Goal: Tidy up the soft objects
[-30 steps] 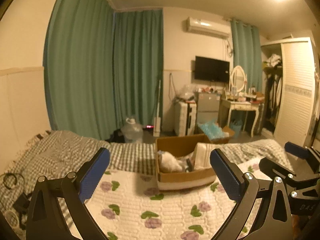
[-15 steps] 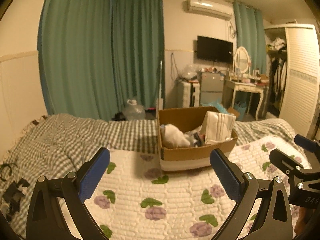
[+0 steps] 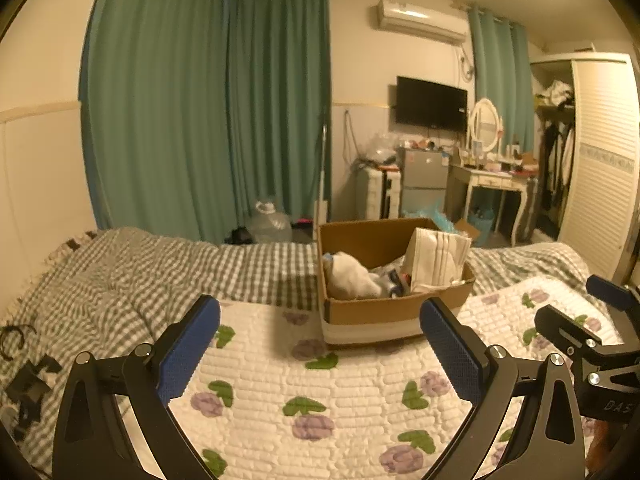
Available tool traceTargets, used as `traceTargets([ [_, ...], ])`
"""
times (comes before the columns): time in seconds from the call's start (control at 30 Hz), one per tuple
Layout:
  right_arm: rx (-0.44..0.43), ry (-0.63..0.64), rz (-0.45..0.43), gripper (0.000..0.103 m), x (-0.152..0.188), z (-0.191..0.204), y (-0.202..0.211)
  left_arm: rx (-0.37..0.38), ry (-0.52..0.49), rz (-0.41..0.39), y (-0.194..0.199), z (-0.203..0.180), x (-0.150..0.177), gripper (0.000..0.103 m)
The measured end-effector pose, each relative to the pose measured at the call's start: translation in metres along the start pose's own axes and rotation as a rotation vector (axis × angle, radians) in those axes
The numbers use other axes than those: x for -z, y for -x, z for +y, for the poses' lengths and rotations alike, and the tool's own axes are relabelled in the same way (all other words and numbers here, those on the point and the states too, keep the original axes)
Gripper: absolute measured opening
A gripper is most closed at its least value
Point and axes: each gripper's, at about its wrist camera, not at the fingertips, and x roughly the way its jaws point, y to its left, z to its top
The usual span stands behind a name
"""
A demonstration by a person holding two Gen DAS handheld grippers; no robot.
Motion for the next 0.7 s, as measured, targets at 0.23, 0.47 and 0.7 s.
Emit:
traceTargets([
  [0.23,0.009,0.0,-0.009,0.103,-0.0001,-0.001,0.0015,0.002,-0.008,-0.001,0.0005,-0.0021,0.0004,0.102],
  [0.47,0.008,0.0,-0.009,0.103,0.0001,-0.0009,0.0015,0.0,-0.006,0.0,0.0005,-0.0017,0.0005,0.102],
  [0.7,0.008,-0.001,-0.007,0.103,0.0007,-0.0008,0.0006,0.002,-0.009,0.002,0.0001,-0.002,0.0019,0.102],
])
